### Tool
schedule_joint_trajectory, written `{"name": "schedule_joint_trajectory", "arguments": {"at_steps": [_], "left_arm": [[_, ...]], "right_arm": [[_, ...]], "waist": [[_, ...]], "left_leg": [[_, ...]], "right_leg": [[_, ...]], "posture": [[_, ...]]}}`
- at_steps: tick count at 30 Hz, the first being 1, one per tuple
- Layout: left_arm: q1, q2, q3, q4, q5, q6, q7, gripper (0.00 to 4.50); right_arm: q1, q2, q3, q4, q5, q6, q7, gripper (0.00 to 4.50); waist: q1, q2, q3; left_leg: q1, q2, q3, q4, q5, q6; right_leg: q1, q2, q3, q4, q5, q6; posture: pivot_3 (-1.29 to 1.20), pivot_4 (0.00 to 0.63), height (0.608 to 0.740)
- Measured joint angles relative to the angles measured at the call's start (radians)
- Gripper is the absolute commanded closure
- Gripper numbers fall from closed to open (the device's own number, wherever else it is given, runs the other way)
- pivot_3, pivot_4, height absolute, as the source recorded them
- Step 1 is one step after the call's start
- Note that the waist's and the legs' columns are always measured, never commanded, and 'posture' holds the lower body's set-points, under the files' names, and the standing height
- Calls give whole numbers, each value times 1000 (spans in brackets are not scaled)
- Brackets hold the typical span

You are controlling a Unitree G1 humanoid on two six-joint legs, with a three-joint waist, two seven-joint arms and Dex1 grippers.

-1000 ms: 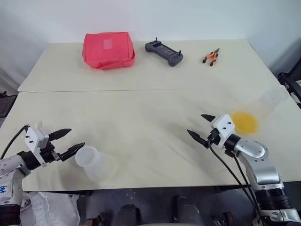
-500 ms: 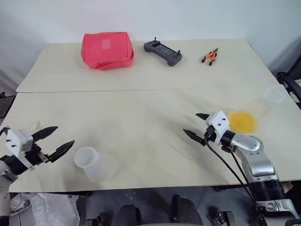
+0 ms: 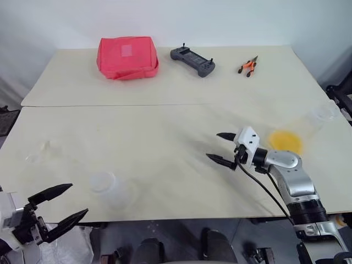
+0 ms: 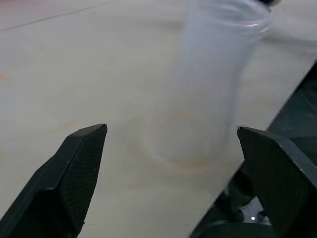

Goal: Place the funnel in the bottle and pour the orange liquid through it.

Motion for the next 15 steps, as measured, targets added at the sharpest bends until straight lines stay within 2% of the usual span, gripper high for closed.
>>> {"name": "schedule_joint_trajectory", "arguments": {"at_steps": [6,15], "left_arm": [[-50,-2,-76,-39,7,17,23,25],[-233,-11,-228,2,71,-6,73,25]], "right_arm": [[20,-82,14,-100,111,74,187,0],[18,-83,13,-125,125,94,179,0]], "waist": [[10,1,1],[11,0,2]], "left_leg": [[0,0,1,0,-1,0],[0,1,2,1,-1,0]], "right_leg": [[0,1,1,-1,0,0],[0,2,1,-1,0,0]], "posture": [[0,150,740],[0,150,740]]}}
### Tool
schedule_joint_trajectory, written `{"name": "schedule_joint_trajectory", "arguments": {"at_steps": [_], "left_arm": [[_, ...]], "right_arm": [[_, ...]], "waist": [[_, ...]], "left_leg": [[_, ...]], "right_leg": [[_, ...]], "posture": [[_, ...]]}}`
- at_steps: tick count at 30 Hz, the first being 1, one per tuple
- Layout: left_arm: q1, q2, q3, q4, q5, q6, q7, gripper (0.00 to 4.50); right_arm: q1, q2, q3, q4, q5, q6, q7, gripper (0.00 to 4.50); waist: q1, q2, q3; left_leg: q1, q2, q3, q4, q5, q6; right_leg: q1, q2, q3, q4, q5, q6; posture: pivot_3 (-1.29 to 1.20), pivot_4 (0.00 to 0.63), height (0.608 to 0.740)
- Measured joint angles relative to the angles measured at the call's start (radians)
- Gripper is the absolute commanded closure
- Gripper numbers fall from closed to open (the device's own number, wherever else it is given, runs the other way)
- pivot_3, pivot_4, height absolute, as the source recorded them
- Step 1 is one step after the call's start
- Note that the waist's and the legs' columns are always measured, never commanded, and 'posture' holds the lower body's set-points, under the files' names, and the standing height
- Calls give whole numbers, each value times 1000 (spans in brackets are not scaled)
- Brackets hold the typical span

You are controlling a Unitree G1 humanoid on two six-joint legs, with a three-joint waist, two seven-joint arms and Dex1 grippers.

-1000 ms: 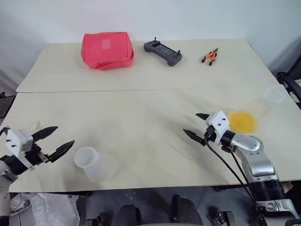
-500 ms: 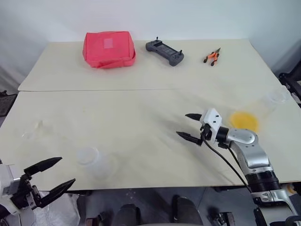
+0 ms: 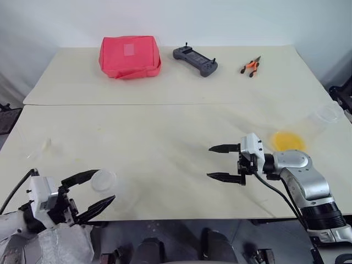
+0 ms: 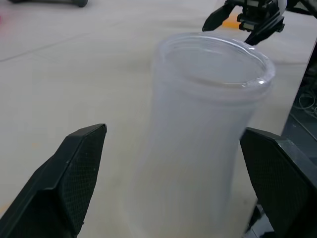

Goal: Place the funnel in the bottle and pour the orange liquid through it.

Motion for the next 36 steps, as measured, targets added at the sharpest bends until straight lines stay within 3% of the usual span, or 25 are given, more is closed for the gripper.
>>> {"name": "schedule_joint_trajectory", "arguments": {"at_steps": [3,6,10,11,19,25,29,36], "left_arm": [[-41,0,-44,14,12,1,14,25],[-68,1,-61,25,14,5,18,619],[-85,6,-75,25,1,26,18,1766],[-88,9,-75,26,-3,32,16,1823],[-219,30,-97,68,-35,68,-10,1823],[-477,31,-219,169,6,79,-3,1823],[-671,-30,-344,287,73,58,-10,1823],[-973,-218,-543,624,230,-72,-68,1823]], "right_arm": [[15,0,-2,-12,0,0,-17,0],[31,0,-2,-17,0,4,-31,0],[47,0,-11,-45,1,14,-53,0],[53,0,-15,-50,2,15,-58,0],[90,-1,-49,-96,9,21,-101,0],[109,-11,-85,-116,7,21,-141,0],[114,-12,-110,-125,6,14,-170,0],[134,-19,-154,-134,6,15,-214,0]], "waist": [[2,0,0],[1,0,0],[1,0,0],[2,0,0],[3,0,0],[11,-1,0],[11,-1,0],[17,-3,2]], "left_leg": [[0,0,0,0,0,0],[0,0,1,0,0,0],[1,0,1,1,0,0],[0,0,0,1,0,0],[0,0,0,1,0,0],[0,0,0,2,0,0],[0,0,2,2,0,0],[0,0,3,2,0,0]], "right_leg": [[0,0,0,0,0,0],[0,0,0,0,0,0],[0,0,0,1,0,0],[0,0,0,1,0,0],[0,1,0,0,0,0],[0,1,0,1,1,1],[0,1,1,0,1,1],[1,2,1,-1,2,2]], "posture": [[0,150,740],[0,150,740],[0,150,740],[0,150,740],[0,150,740],[0,150,740],[0,150,740],[0,150,740]]}}
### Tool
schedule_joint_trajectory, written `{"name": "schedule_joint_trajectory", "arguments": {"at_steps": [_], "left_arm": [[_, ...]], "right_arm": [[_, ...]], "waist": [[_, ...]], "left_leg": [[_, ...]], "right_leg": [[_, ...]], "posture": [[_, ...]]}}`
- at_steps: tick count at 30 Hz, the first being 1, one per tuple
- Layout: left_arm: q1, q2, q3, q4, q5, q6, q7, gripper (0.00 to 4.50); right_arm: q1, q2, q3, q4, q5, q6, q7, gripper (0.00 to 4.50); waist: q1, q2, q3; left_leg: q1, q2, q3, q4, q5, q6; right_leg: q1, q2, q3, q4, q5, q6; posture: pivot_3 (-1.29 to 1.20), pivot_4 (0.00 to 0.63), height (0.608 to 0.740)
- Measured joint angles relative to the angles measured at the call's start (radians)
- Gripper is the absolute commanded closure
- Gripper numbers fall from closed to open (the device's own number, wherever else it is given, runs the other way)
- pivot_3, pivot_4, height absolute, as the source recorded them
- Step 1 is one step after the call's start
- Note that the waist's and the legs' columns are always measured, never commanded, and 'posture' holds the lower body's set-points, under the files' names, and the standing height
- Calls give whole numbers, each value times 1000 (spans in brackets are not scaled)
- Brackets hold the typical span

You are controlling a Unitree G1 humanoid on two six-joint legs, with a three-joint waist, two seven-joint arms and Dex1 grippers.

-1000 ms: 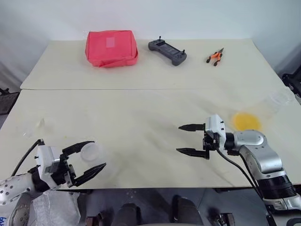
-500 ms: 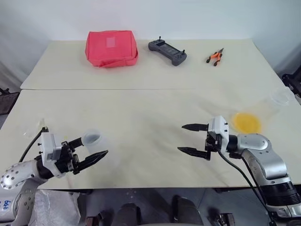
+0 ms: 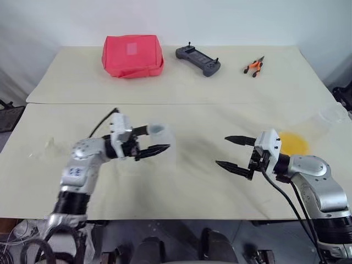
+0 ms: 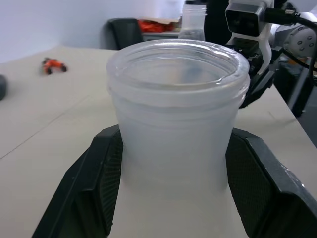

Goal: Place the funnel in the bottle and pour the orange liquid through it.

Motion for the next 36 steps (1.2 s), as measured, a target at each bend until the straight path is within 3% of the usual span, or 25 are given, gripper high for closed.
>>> {"name": "schedule_joint_trajectory", "arguments": {"at_steps": [8,15,16,22,31,36], "left_arm": [[-117,-163,-82,221,121,-114,35,1823],[-166,-203,-96,307,174,-193,42,1823],[-168,-202,-98,310,178,-199,40,1823],[-171,-198,-117,329,217,-194,43,11],[-140,-136,-76,246,183,-65,29,11],[-26,-20,-7,83,117,62,17,11]], "right_arm": [[52,-2,-25,-46,-1,3,-47,0],[80,-5,-40,-70,-1,5,-71,0],[80,-5,-40,-70,-1,5,-72,0],[79,-5,-40,-70,-1,5,-78,0],[65,-5,-39,-69,-1,5,-79,0],[76,-21,-34,-77,3,23,-59,0]], "waist": [[2,-2,1],[13,-2,1],[13,-2,1],[10,-2,1],[8,-2,1],[4,-2,1]], "left_leg": [[0,0,1,0,0,0],[0,0,0,2,1,1],[0,0,1,3,1,1],[0,0,1,2,1,1],[0,0,1,1,1,1],[0,0,0,0,1,1]], "right_leg": [[0,0,0,-1,0,1],[2,0,0,-1,2,1],[2,0,1,-2,3,1],[2,0,1,-2,4,1],[2,0,0,-4,4,1],[1,0,1,-4,4,1]], "posture": [[0,150,740],[0,150,740],[0,150,740],[0,150,740],[0,150,740],[0,150,740]]}}
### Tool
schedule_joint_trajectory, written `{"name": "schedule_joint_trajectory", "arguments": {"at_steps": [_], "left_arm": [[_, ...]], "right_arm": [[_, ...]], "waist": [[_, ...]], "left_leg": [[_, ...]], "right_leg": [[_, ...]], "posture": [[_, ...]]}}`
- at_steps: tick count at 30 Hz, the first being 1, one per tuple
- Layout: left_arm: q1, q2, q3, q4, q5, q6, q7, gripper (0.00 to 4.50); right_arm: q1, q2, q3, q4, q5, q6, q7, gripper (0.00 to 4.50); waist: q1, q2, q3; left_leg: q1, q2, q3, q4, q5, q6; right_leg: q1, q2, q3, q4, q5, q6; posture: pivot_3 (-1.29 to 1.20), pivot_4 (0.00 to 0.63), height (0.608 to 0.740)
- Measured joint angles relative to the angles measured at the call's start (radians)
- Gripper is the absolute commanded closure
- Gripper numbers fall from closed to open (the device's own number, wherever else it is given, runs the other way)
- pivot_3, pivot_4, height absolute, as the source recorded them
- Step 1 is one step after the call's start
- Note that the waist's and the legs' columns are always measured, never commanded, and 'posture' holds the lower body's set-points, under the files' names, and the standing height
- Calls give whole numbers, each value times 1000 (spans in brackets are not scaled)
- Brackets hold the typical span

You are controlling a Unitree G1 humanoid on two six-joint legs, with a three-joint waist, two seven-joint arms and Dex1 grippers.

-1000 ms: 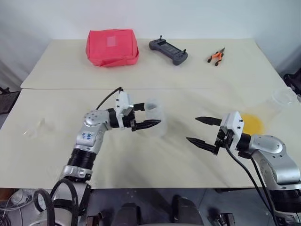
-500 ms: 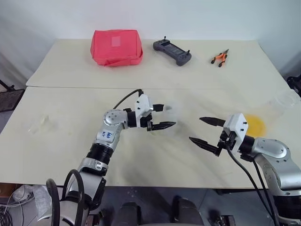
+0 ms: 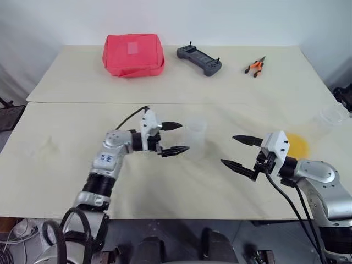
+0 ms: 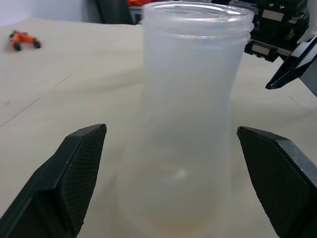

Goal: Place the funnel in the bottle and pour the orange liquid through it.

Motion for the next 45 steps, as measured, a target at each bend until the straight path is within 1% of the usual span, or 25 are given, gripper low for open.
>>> {"name": "schedule_joint_trajectory", "arguments": {"at_steps": [3,7,10,11,13,15,17,20,25,28,32,37,40,45], "left_arm": [[112,77,98,-136,-51,82,50,11],[282,124,242,-327,-106,161,168,11],[410,125,359,-426,-133,191,270,11],[475,116,420,-479,-152,202,317,11],[565,105,502,-528,-179,214,371,11],[625,104,559,-555,-198,218,404,11],[698,104,624,-577,-207,215,426,11],[762,104,682,-578,-213,215,454,11],[779,104,738,-566,-221,191,504,11],[756,106,775,-532,-219,161,552,11],[725,133,803,-467,-201,149,613,11],[627,211,821,-324,-162,157,721,11],[557,250,824,-237,-144,192,796,11],[520,260,808,-156,-125,227,841,11]], "right_arm": [[14,-4,0,-20,3,8,7,0],[22,-4,7,-68,21,30,8,0],[23,-4,13,-95,36,45,8,0],[18,-4,20,-104,46,54,9,0],[19,-4,21,-118,66,70,13,0],[11,-4,25,-126,81,85,19,0],[5,-7,31,-142,97,88,41,0],[-11,-11,42,-145,104,88,70,0],[-61,0,67,-147,125,94,88,0],[-68,24,92,-180,153,112,82,0],[-70,36,119,-210,162,117,73,0],[-66,36,120,-209,160,113,71,0],[-63,37,120,-207,155,105,71,0],[-57,37,120,-206,146,90,66,0]], "waist": [[-5,0,0],[-4,0,0],[0,0,0],[1,-1,0],[1,-1,1],[8,-1,1],[5,-1,1],[5,-1,1],[3,-1,1],[3,-1,1],[5,-2,1],[4,-2,1],[3,-2,1],[1,-3,1]], "left_leg": [[0,0,0,0,0,0],[0,1,-1,0,0,0],[0,1,-1,1,0,-1],[0,1,-1,0,0,-1],[0,2,-1,0,-1,-1],[0,2,-2,1,-1,-1],[1,2,-1,1,-1,-1],[1,2,-1,1,-1,-1],[1,2,-1,1,-1,-1],[1,3,-1,0,-1,-2],[0,2,-1,0,-1,-2],[1,3,-1,0,-1,-2],[1,2,-1,0,-1,-2],[1,2,0,-1,-1,-2]], "right_leg": [[0,0,0,0,0,0],[0,0,1,0,0,0],[0,0,1,0,0,0],[0,0,1,-1,0,0],[0,0,1,-1,0,0],[1,0,0,0,0,-1],[1,1,1,-1,0,-1],[1,1,1,0,0,-1],[0,1,1,0,0,-1],[0,2,1,0,0,-2],[0,2,1,0,0,-2],[0,2,1,0,0,-2],[-1,2,1,0,0,-2],[-1,2,1,0,0,-2]], "posture": [[0,150,740],[0,150,740],[0,150,740],[0,150,740],[0,150,740],[0,150,740],[0,150,740],[0,150,740],[0,150,740],[0,150,740],[0,150,740],[0,150,740],[0,150,740],[0,150,740]]}}
